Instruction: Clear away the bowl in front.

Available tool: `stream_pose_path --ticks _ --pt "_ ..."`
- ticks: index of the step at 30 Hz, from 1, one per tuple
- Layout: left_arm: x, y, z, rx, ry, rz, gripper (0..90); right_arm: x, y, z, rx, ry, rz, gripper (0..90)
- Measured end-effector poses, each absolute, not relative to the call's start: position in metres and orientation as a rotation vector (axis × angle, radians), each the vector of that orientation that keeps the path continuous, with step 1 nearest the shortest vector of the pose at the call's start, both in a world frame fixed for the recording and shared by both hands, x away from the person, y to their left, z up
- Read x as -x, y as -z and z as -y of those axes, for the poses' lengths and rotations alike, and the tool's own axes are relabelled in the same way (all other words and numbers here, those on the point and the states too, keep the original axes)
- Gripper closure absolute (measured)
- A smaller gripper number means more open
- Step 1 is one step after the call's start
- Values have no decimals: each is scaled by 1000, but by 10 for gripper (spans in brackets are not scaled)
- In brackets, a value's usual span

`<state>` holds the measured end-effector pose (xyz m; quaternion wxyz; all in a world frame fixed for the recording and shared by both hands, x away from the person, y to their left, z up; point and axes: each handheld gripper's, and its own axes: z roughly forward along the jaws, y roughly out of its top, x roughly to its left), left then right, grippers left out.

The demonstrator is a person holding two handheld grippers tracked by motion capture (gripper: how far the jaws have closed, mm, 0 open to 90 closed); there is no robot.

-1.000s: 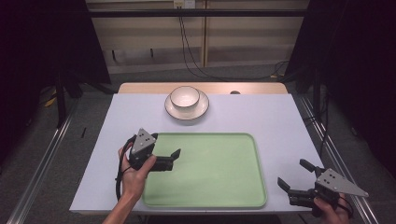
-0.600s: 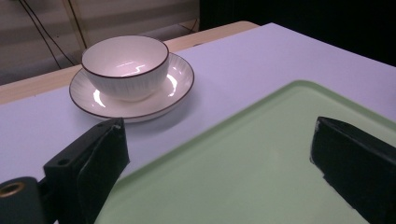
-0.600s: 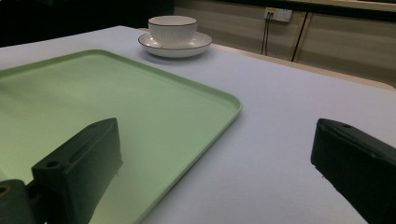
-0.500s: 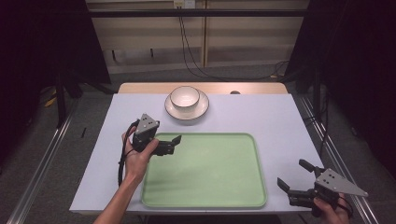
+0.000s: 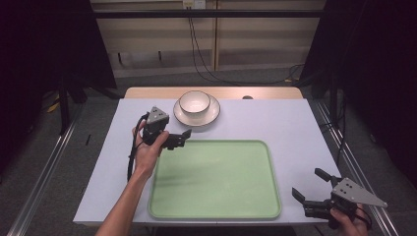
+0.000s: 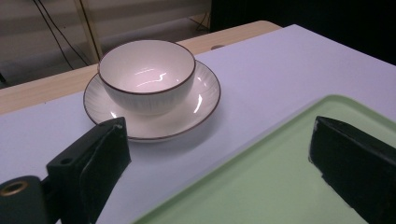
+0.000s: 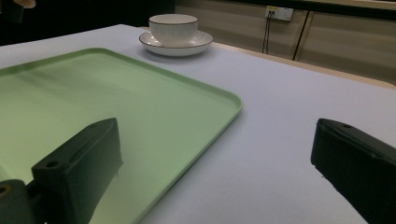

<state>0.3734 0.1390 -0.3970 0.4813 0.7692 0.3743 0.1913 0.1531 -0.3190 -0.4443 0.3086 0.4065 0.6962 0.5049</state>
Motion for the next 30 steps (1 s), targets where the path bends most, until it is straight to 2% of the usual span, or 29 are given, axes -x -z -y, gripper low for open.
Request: stream_pose_path --ticks 14,16,23,28,30 --pt "-408 394 -132 -1913 -471 -958 80 -153 444 319 -1072 -1335 -1839 15" --pt "-418 393 -129 -1971 -480 -967 99 -153 444 319 -1071 -1335 -1835 15" --pt "-444 400 -126 -1989 -454 -1052 113 -151 444 319 -1057 -1342 -1840 15" --pt "-459 400 -124 -2015 -466 -1070 123 -152 444 320 -1058 -1344 -1844 15" --pt "-463 402 -121 -2021 -517 -1076 158 -152 444 320 -1053 -1350 -1843 15"
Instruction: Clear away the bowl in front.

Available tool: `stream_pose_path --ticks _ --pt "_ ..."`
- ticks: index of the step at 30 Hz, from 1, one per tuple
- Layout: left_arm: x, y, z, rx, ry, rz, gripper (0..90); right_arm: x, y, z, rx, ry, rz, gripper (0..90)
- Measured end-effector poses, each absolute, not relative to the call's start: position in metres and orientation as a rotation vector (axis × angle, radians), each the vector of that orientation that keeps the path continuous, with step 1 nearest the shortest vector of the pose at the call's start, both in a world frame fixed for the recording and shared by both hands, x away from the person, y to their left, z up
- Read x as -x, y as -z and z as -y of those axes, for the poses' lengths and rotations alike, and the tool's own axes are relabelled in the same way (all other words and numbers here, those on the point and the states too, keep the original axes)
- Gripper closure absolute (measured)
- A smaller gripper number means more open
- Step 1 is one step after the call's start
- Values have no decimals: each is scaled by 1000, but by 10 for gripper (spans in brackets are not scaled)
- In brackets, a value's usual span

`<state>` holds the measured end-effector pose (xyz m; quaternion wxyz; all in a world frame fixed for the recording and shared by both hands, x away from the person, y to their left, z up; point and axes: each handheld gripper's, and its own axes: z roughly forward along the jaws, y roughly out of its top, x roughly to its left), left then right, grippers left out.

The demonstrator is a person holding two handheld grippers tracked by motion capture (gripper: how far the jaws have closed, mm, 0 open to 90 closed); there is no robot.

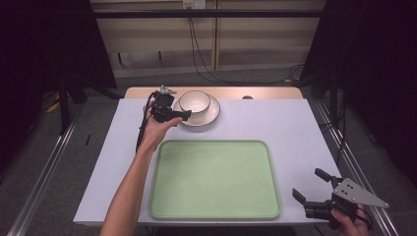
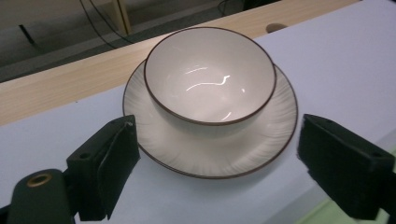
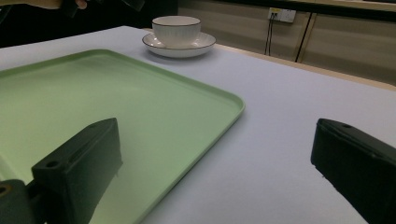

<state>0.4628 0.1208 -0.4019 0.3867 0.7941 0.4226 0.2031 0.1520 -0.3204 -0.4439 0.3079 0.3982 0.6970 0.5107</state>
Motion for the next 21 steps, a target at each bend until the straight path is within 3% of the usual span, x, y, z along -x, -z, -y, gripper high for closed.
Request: stream_pose_path --ticks 5,7,21 --pt "-475 406 -112 -2026 -536 -1156 130 -152 444 321 -1058 -1351 -1838 15" --pt "-478 406 -113 -2038 -533 -1149 208 -152 444 321 -1063 -1350 -1836 15" --pt "-517 420 -104 -2088 -445 -1321 289 -151 445 321 -1060 -1363 -1847 15"
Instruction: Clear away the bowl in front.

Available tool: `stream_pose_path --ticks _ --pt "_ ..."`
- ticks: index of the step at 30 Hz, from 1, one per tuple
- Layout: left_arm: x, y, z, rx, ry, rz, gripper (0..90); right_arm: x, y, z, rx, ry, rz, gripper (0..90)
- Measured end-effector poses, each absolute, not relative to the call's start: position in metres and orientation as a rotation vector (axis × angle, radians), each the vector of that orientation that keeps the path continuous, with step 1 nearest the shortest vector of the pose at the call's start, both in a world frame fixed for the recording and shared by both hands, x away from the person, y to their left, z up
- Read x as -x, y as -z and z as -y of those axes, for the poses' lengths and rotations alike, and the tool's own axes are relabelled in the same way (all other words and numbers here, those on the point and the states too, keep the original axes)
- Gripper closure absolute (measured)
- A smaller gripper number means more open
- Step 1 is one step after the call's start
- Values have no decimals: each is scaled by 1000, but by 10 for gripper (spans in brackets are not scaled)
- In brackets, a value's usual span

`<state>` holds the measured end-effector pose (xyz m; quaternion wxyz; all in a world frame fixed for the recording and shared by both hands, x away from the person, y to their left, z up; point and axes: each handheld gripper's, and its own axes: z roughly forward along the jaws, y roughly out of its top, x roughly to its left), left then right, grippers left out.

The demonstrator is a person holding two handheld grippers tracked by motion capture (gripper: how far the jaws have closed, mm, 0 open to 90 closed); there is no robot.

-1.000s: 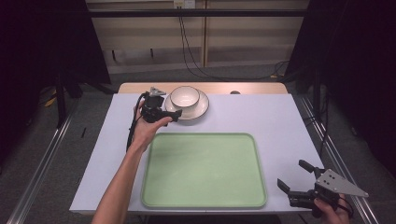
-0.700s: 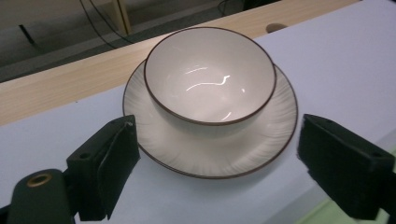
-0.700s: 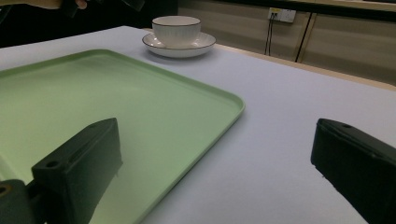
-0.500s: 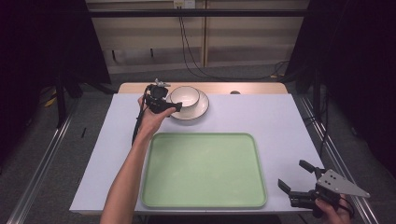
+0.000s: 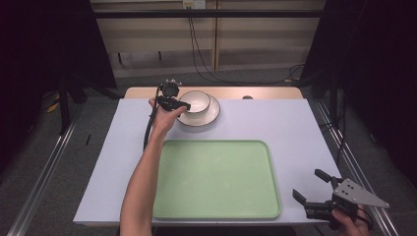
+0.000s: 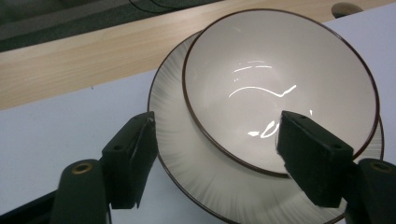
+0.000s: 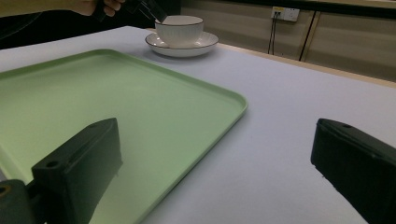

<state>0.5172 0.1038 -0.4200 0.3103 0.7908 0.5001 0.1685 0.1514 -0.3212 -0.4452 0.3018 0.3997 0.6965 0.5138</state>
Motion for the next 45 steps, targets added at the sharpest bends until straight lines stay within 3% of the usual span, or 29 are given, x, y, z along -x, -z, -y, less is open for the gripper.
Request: stream_pose_path --ticks 11,18,27,35,45 --pt "-530 427 -105 -2112 -383 -1400 340 -151 445 323 -1076 -1380 -1846 15" --pt "-534 432 -100 -2098 -276 -1438 453 -151 445 324 -1077 -1374 -1849 15" --pt "-537 441 -101 -2073 -230 -1474 557 -152 446 323 -1072 -1368 -1852 15" --pt "-541 447 -103 -2012 -175 -1495 714 -152 447 323 -1073 -1371 -1854 15" --pt "-544 451 -101 -1971 -125 -1519 783 -152 447 322 -1063 -1372 -1862 15"
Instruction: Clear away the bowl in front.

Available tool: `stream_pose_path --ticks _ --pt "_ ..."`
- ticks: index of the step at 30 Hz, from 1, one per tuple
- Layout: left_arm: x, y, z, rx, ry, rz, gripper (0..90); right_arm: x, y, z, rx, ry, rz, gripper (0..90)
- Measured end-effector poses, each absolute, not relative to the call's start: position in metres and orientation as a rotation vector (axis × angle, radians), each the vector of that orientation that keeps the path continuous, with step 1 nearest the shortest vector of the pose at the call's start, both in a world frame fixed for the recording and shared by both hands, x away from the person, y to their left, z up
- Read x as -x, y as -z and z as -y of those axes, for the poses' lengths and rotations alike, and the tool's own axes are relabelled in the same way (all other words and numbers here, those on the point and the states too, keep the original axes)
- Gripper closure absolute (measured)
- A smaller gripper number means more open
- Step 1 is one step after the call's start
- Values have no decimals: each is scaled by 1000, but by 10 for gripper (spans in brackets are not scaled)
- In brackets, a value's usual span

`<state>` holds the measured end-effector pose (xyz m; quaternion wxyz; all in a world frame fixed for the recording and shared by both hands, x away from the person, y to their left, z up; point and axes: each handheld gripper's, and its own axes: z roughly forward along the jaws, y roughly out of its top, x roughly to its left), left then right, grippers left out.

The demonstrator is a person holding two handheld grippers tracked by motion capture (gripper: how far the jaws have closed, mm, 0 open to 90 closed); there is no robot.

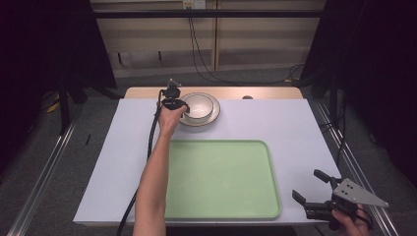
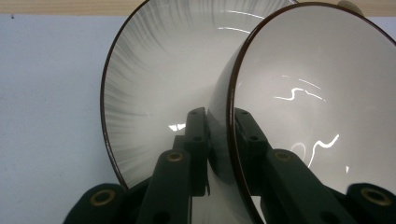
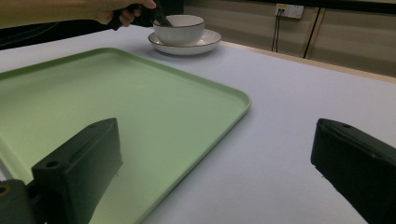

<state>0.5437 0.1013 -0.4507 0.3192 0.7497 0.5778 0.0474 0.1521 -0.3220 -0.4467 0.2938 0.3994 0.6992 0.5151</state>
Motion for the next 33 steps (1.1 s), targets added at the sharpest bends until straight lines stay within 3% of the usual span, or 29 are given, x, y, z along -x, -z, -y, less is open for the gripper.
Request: stream_pose_path --ticks 14,33 --pt "-545 452 -102 -1892 -50 -1563 817 -152 446 323 -1068 -1371 -1862 15" --pt "-539 438 -106 -1852 -92 -1596 823 -150 445 323 -1065 -1369 -1848 15"
